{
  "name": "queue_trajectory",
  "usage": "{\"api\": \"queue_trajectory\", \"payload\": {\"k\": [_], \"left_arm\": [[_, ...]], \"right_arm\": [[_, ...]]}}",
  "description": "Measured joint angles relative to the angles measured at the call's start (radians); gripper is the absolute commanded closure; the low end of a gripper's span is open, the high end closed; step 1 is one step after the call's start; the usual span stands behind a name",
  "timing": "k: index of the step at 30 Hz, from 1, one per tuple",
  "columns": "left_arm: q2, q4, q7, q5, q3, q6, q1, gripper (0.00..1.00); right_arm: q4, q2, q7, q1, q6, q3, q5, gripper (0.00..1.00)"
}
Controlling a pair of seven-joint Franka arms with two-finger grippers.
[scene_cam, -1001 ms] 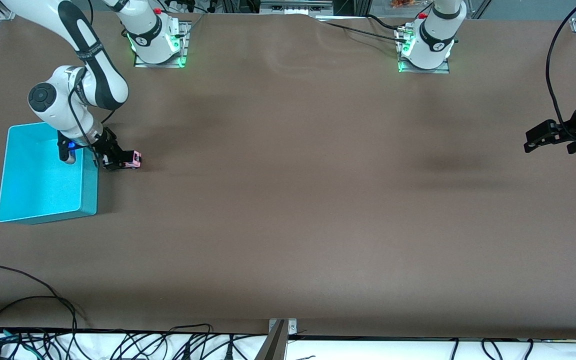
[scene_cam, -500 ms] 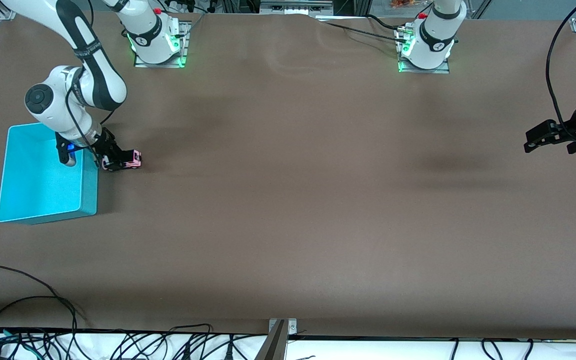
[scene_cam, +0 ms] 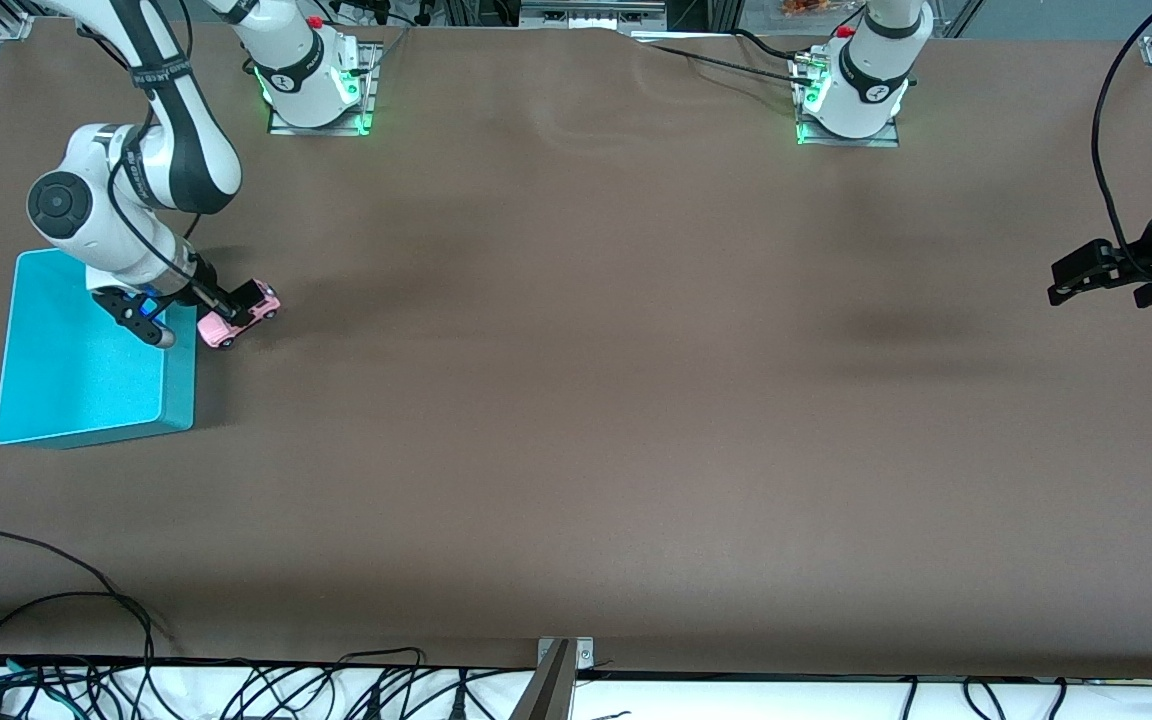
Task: Wind and store pink jeep toy
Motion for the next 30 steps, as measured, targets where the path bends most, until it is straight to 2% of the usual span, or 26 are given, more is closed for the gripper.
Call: {"api": "queue_trajectory", "payload": {"k": [12,17,30], "left_arm": [[0.000,0.000,0.000,0.000,0.000,0.000,0.000,0.00],[0.000,0.000,0.000,0.000,0.000,0.000,0.000,0.00],[0.000,0.000,0.000,0.000,0.000,0.000,0.000,0.00]], "right_arm": [[0.101,-0.009,-0.297,-0.005,-0.168,-0.050,-0.015,1.00],[0.145,-0.009,-0.399,-0.005,-0.212,-0.079,-0.055,1.00],[0.197,-0.003,-0.657,-0.013,-0.227,-0.212,-0.092,1.00]]}}
